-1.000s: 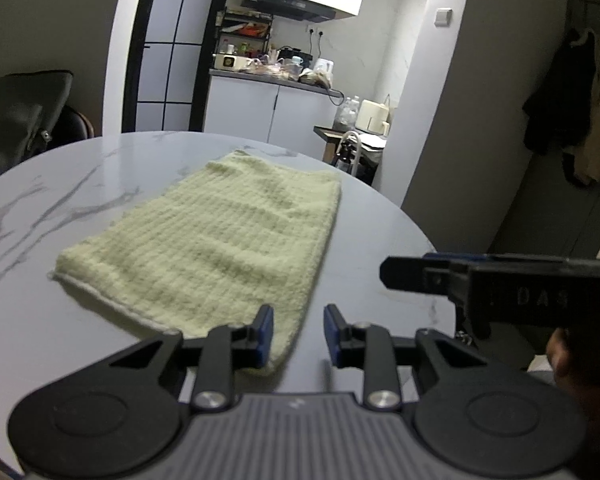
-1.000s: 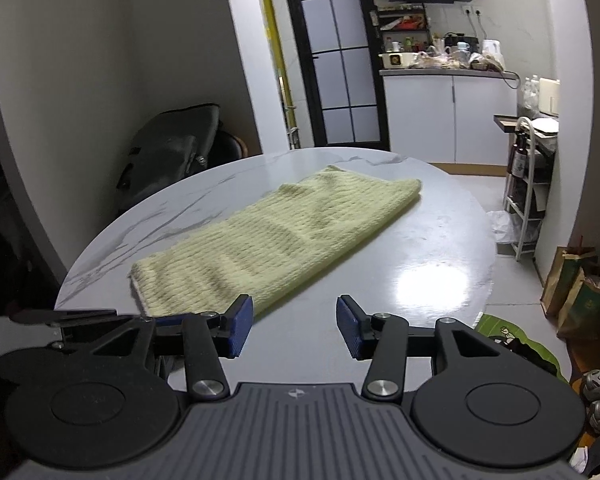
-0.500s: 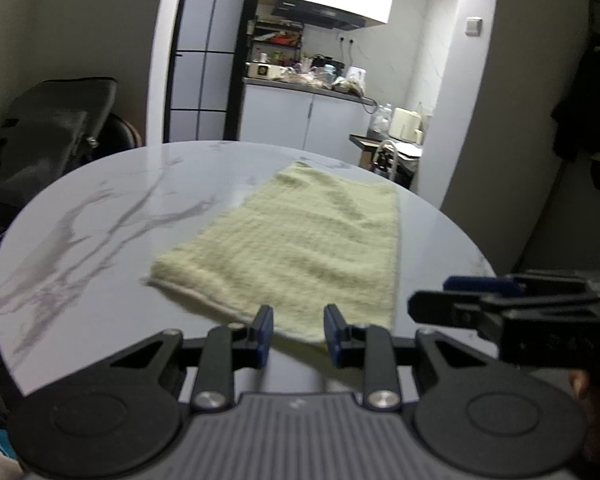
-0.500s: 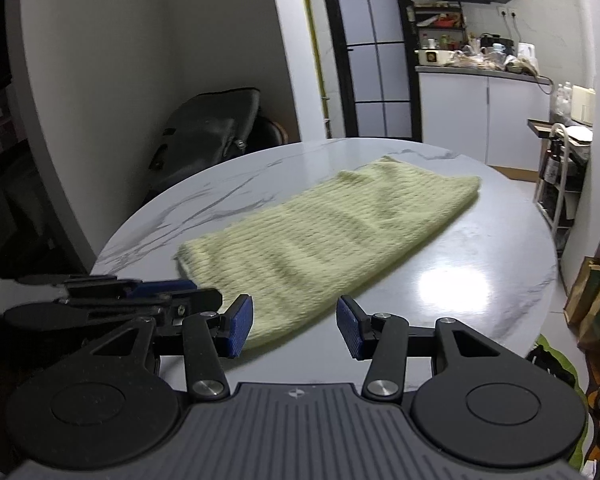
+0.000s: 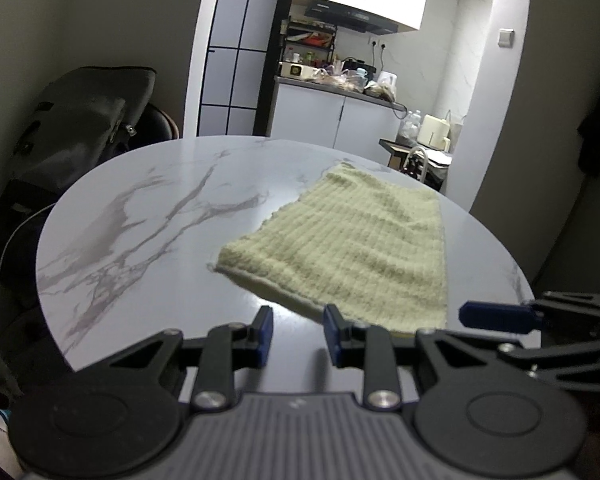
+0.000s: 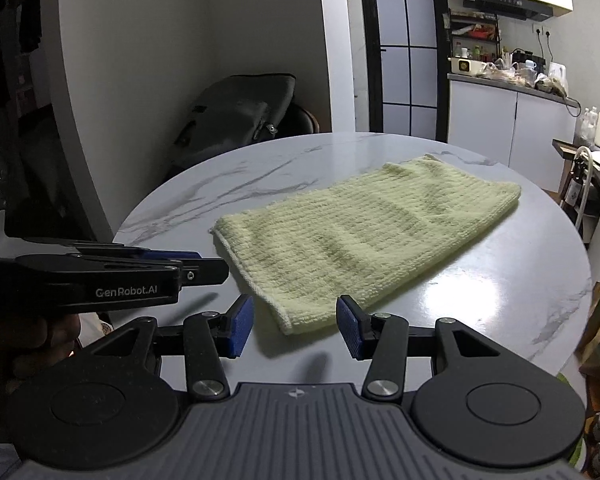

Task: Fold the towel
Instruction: 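Move both grippers to the folded towel's end and close them on it, then lift the gripped towel end with both grippers to start a second fold, then carry the held towel end with both grippers over the towel toward its other end, then lower the held end onto the towel and open both grippers, then pull both grippers back from the twice-folded towel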

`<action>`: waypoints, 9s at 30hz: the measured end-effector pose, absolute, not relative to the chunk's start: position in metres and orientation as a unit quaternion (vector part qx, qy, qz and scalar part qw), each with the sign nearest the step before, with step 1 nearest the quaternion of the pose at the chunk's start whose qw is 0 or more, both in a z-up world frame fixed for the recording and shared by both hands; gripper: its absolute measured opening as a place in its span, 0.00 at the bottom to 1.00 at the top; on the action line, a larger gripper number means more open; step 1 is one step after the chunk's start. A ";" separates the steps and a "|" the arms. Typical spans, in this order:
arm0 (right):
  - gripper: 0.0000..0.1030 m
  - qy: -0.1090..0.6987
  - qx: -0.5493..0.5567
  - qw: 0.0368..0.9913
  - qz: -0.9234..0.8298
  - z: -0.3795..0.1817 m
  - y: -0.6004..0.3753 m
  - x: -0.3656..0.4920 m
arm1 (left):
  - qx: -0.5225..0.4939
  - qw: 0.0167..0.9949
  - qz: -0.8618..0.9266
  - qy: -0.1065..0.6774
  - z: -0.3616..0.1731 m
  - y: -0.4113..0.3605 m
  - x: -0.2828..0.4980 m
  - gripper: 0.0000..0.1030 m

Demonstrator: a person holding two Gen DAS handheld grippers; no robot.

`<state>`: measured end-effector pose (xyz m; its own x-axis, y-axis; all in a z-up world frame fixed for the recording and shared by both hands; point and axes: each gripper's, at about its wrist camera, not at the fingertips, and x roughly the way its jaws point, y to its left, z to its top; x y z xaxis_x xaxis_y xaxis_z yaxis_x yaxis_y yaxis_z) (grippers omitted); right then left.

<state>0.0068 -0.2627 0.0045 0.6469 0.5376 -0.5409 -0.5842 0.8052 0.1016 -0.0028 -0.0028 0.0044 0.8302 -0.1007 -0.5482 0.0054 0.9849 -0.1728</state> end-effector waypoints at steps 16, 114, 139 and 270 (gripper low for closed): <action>0.11 0.272 -0.078 0.916 0.285 0.006 -0.279 -0.004 | -0.087 0.954 -0.018 0.285 0.001 -0.003 -0.001 0.30; 0.06 0.159 -0.003 0.951 0.264 0.091 -0.302 0.057 | -0.120 0.976 -0.042 0.179 0.078 -0.008 0.054 0.13; 0.06 0.235 -0.007 0.942 0.238 0.052 -0.316 0.135 | -0.083 0.969 -0.052 0.227 0.051 -0.029 0.137 0.13; 0.99 0.250 -0.019 0.954 0.162 0.014 -0.299 0.027 | 0.017 0.960 0.003 0.281 0.030 -0.034 -0.003 1.00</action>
